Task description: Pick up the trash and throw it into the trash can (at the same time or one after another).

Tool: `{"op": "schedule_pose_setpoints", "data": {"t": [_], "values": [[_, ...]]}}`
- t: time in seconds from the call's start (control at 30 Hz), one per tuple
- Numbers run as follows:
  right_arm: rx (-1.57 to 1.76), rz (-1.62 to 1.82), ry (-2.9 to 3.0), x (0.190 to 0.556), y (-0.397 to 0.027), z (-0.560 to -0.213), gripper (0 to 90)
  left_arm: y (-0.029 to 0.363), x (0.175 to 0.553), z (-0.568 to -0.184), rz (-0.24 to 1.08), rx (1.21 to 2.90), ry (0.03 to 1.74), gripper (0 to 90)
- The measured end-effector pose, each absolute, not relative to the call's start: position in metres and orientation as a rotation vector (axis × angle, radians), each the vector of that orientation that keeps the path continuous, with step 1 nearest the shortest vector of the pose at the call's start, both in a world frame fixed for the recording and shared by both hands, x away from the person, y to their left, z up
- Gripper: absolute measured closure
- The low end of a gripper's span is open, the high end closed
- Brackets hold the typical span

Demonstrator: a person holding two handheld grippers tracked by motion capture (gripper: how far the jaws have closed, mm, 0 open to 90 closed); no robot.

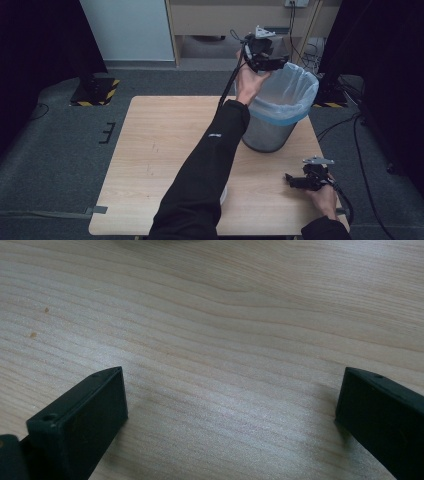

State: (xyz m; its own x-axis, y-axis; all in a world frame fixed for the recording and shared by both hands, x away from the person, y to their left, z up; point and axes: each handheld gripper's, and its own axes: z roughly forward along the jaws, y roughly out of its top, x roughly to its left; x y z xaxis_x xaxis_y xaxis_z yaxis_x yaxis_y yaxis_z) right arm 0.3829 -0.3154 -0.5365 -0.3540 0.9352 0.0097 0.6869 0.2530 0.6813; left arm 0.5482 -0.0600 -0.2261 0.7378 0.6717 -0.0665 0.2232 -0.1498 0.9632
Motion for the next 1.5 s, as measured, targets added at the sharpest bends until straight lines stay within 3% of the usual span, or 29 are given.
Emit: {"op": "schedule_pose_setpoints", "data": {"t": [0.43,0.7,1.17,1.5], "values": [[1.460,0.862,2.130,0.383,-0.317,-0.538,0.3,0.046,0.481,-0.225,0.487,1.704,0.726,27.7],[1.462,0.859,2.138,0.383,-0.318,-0.537,0.3,0.105,0.434,-0.250,0.507,1.720,0.751,27.0],[1.479,0.835,2.150,0.383,-0.317,-0.536,0.3,0.156,0.378,-0.338,0.536,1.818,0.813,23.7],[1.480,0.829,2.154,0.383,-0.317,-0.535,0.3,0.174,0.352,-0.414,0.504,1.865,0.948,24.8]]}}
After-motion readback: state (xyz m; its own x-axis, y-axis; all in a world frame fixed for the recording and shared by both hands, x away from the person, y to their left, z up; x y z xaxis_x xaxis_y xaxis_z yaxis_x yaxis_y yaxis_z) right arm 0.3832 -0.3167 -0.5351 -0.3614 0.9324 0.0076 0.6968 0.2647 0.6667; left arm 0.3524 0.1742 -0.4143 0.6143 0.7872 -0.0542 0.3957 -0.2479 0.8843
